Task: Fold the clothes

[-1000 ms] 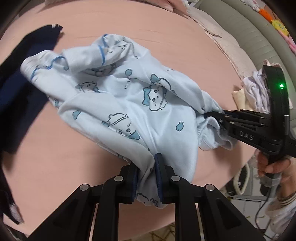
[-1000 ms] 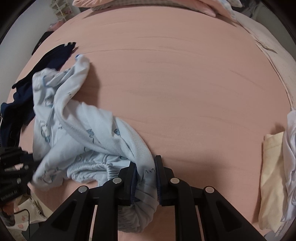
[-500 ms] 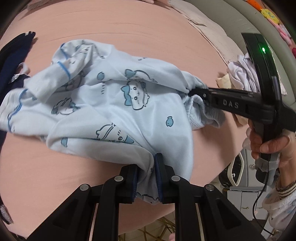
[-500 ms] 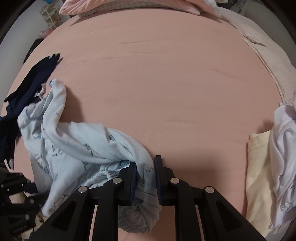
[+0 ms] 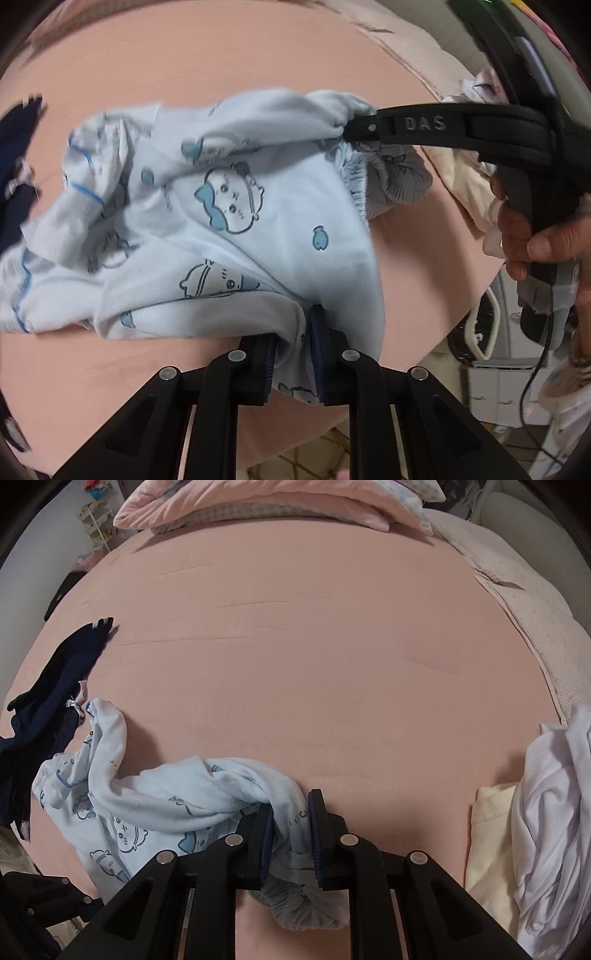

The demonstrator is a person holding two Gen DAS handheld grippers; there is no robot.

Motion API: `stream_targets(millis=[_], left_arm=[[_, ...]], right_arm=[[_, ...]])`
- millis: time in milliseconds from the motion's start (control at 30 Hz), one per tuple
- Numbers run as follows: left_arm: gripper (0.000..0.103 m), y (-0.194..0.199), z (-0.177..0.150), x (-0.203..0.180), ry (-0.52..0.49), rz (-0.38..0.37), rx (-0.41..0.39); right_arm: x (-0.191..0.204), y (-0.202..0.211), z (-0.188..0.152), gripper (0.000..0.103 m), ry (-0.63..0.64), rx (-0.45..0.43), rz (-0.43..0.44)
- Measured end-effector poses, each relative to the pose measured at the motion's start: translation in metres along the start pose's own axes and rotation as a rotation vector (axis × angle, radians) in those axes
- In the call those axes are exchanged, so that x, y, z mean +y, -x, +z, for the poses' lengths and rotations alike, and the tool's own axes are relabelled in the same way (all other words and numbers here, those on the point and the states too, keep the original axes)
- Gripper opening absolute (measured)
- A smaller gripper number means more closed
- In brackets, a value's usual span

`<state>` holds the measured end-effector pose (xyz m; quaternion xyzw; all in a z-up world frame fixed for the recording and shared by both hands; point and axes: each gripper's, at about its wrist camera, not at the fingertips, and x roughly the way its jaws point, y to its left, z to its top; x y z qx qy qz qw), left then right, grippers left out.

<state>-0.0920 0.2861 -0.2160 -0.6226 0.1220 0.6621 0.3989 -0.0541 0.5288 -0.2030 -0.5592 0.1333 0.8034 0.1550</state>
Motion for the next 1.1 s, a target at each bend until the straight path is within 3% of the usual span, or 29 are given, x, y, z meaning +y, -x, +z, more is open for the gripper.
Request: stream_targets(millis=[133, 267, 533, 667, 700, 800, 900, 1000, 1100], left_arm=[[0.015, -0.007, -0.01, 0.03, 0.175, -0.134, 0.039], [0.016, -0.004, -0.019, 0.038, 0.199, -0.164, 0.0], [0.016, 0.004, -0.023, 0.028, 0.118, -0.083, 0.003], [0.016, -0.004, -0.016, 0.019, 0.128, -0.065, 0.016], [0.016, -0.002, -0.016, 0.015, 0.113, -0.039, 0.013], [0.016, 0.008, -0.014, 0.003, 0.062, 0.042, 0.005], [0.018, 0.02, -0.017, -0.016, -0.066, 0.141, -0.024], [0.028, 0.029, -0.019, -0.022, -0.118, 0.164, -0.036], [0.039, 0.037, -0.019, -0.014, -0.081, 0.139, -0.034]], right_arm=[[0.013, -0.01, -0.014, 0.015, 0.016, 0.013, -0.017], [0.022, -0.016, -0.028, 0.015, 0.015, 0.02, -0.012], [0.037, -0.016, -0.045, 0.018, -0.012, 0.012, 0.027], [0.03, 0.004, -0.045, 0.043, -0.074, 0.023, 0.055], [0.028, 0.011, -0.044, 0.048, -0.081, 0.023, 0.059], [0.031, 0.022, -0.051, 0.05, -0.09, 0.006, 0.058], [0.037, 0.033, -0.057, 0.05, -0.104, -0.007, 0.058], [0.041, 0.042, -0.06, 0.052, -0.122, -0.013, 0.074], [0.049, 0.047, -0.06, 0.052, -0.115, -0.023, 0.082]])
